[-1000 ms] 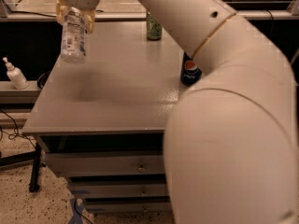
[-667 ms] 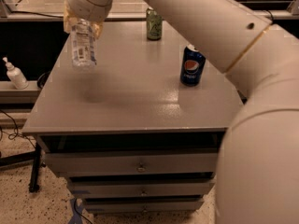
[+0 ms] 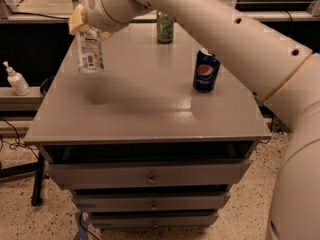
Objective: Place blue plastic bottle upright
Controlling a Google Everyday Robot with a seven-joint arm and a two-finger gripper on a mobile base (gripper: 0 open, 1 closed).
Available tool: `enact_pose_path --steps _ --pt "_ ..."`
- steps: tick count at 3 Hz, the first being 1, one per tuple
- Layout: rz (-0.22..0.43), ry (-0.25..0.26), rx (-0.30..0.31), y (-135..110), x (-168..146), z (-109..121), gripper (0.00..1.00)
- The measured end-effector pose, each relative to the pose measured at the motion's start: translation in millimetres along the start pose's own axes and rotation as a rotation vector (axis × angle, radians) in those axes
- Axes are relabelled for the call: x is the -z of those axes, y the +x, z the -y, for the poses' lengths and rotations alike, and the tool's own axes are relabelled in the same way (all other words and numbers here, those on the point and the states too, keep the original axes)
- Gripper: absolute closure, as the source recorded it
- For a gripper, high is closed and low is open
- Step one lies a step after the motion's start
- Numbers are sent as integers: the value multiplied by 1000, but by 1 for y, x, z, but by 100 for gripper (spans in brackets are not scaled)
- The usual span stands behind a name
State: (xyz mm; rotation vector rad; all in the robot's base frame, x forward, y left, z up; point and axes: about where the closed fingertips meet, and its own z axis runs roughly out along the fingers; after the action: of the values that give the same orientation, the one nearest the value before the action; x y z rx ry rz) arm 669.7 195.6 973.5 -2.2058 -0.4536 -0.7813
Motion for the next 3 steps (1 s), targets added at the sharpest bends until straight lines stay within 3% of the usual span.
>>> enact_pose_path --steps 1,2,3 --pt "14 -20 43 -4 -2 2 100" --pt "-14 4 146 -5 -4 5 100" --pt "-82 103 248 4 -5 11 100"
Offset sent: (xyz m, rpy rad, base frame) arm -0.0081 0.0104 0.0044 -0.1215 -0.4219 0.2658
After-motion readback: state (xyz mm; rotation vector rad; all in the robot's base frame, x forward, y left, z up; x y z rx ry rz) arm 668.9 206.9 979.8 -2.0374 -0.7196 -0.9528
